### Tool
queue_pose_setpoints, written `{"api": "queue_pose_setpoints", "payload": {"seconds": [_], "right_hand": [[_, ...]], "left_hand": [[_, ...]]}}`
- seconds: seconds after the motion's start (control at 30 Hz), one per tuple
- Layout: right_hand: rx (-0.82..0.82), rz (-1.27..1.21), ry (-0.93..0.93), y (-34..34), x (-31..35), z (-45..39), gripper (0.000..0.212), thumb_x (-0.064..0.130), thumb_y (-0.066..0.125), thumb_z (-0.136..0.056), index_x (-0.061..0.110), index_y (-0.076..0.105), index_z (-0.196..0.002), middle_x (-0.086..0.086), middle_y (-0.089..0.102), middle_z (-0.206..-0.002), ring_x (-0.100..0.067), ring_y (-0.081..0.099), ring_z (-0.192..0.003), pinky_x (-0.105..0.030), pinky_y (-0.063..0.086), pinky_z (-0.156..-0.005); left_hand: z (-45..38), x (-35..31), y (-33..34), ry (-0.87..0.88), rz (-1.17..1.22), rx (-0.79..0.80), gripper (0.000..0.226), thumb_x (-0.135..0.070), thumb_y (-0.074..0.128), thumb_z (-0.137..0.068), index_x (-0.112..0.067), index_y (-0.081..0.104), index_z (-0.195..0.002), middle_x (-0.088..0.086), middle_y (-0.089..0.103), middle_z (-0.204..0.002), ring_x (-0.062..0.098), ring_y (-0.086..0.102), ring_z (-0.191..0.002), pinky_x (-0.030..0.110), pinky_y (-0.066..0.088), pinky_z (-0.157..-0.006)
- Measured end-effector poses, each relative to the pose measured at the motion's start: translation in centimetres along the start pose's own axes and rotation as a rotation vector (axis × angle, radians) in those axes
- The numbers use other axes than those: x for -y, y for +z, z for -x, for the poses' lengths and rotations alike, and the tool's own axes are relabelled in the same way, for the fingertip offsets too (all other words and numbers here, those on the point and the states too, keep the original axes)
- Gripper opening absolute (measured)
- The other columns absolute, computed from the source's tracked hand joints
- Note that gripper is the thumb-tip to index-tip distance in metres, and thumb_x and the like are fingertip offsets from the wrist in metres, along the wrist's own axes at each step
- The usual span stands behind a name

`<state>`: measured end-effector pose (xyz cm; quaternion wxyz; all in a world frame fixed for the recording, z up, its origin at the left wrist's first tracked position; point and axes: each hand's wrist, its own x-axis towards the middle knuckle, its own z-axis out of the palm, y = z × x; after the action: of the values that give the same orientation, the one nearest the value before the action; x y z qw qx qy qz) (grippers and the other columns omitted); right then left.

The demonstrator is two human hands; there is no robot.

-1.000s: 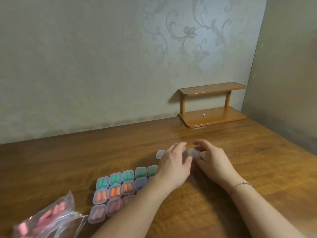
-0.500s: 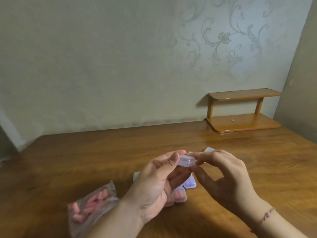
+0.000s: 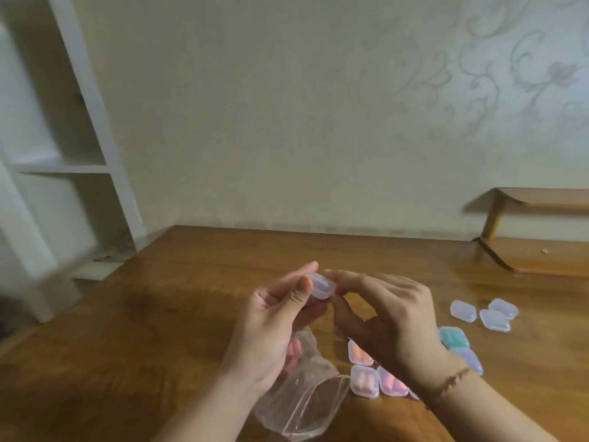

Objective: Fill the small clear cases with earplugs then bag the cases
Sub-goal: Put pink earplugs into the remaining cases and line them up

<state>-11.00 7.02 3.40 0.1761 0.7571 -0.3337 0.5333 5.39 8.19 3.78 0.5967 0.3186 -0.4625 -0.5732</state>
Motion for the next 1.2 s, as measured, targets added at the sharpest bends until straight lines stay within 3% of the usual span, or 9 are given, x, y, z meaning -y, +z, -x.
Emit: {"api": "queue_pose_setpoints", "payload": {"seconds": [0.17,0.33,0.5,0.63,0.73,0.83,0.93,1.1,1.2], "right_hand": [[-0.019,-0.048,0.036,2.9,0.1,0.2,0.006,0.022,0.073,-0.079,0.019,0.076,-0.084,0.012,0.075,-0.079,-0.004,0.071,-0.067,-0.028,0.054,-0.052],[-0.001,-0.036,0.055,3.3,0.0,0.5,0.002,0.02,0.074,-0.077,0.02,0.075,-0.075,0.013,0.074,-0.075,-0.005,0.069,-0.062,-0.028,0.052,-0.051],[0.066,-0.176,0.206,3.0,-0.1,-0.1,0.011,0.028,0.069,-0.083,0.017,0.071,-0.083,0.014,0.072,-0.079,-0.003,0.068,-0.068,-0.032,0.054,-0.056],[0.157,-0.283,0.391,2.8,-0.5,-0.6,0.005,0.021,0.07,-0.086,0.024,0.071,-0.09,0.019,0.069,-0.083,-0.002,0.067,-0.074,-0.028,0.054,-0.058],[0.263,-0.281,0.387,2.8,-0.8,-0.6,0.015,0.025,0.063,-0.086,0.028,0.074,-0.096,0.019,0.069,-0.089,-0.006,0.066,-0.079,-0.026,0.054,-0.058],[0.24,-0.324,0.439,2.2,-0.6,-1.2,0.021,0.019,0.065,-0.087,0.027,0.071,-0.105,0.016,0.066,-0.089,-0.009,0.065,-0.081,-0.023,0.052,-0.06],[0.206,-0.272,0.468,0.7,0.0,-1.8,0.014,0.025,0.067,-0.085,0.027,0.07,-0.098,0.013,0.063,-0.09,-0.01,0.062,-0.081,-0.027,0.051,-0.06],[0.364,-0.028,0.31,-1.7,1.6,2.4,0.018,0.042,0.062,-0.081,0.031,0.067,-0.068,0.017,0.059,-0.106,-0.01,0.056,-0.099,-0.017,0.043,-0.08],[0.563,0.151,0.227,-1.0,2.6,5.6,0.026,0.054,0.055,-0.08,0.039,0.073,-0.071,0.009,0.059,-0.129,-0.023,0.051,-0.12,-0.036,0.05,-0.084]], "left_hand": [[-0.5,0.9,-1.9,-0.046,0.019,-0.047,0.037,-0.035,0.07,-0.069,-0.02,0.08,-0.101,0.006,0.074,-0.114,0.02,0.074,-0.095,0.022,0.05,-0.06],[-0.7,1.8,-2.6,-0.074,0.009,0.01,0.056,-0.036,0.067,-0.072,-0.01,0.067,-0.122,0.009,0.077,-0.104,0.021,0.074,-0.097,0.023,0.046,-0.066],[-1.1,1.7,-3.1,-0.114,0.05,0.121,0.038,-0.034,0.068,-0.076,-0.02,0.076,-0.11,0.015,0.075,-0.106,0.021,0.072,-0.087,0.029,0.051,-0.057],[-1.1,2.0,-3.9,-0.14,-0.109,0.332,0.046,-0.032,0.065,-0.09,-0.023,0.058,-0.135,0.016,0.07,-0.12,0.032,0.065,-0.103,0.04,0.051,-0.089],[-1.2,1.9,-4.1,-0.127,-0.206,0.418,0.047,-0.028,0.057,-0.09,-0.022,0.049,-0.137,0.006,0.07,-0.124,0.022,0.068,-0.108,0.029,0.053,-0.09],[-1.5,1.7,-4.4,-0.18,-0.086,0.309,0.055,-0.038,0.062,-0.089,-0.019,0.048,-0.139,0.008,0.067,-0.128,0.024,0.063,-0.12,0.042,0.05,-0.1],[-1.8,1.8,-4.7,-0.217,-0.012,0.069,0.046,-0.038,0.057,-0.087,-0.02,0.059,-0.129,0.013,0.072,-0.112,0.026,0.071,-0.1,0.05,0.049,-0.095],[-2.6,2.5,-5.3,-0.364,0.065,-0.137,0.03,-0.035,0.057,-0.098,-0.014,0.067,-0.116,0.014,0.072,-0.103,0.027,0.072,-0.085,0.038,0.059,-0.076],[-3.1,3.0,-5.2,-0.392,0.168,-0.156,0.024,-0.028,0.058,-0.098,-0.009,0.064,-0.111,0.011,0.068,-0.095,0.024,0.07,-0.08,0.038,0.055,-0.074]]}}
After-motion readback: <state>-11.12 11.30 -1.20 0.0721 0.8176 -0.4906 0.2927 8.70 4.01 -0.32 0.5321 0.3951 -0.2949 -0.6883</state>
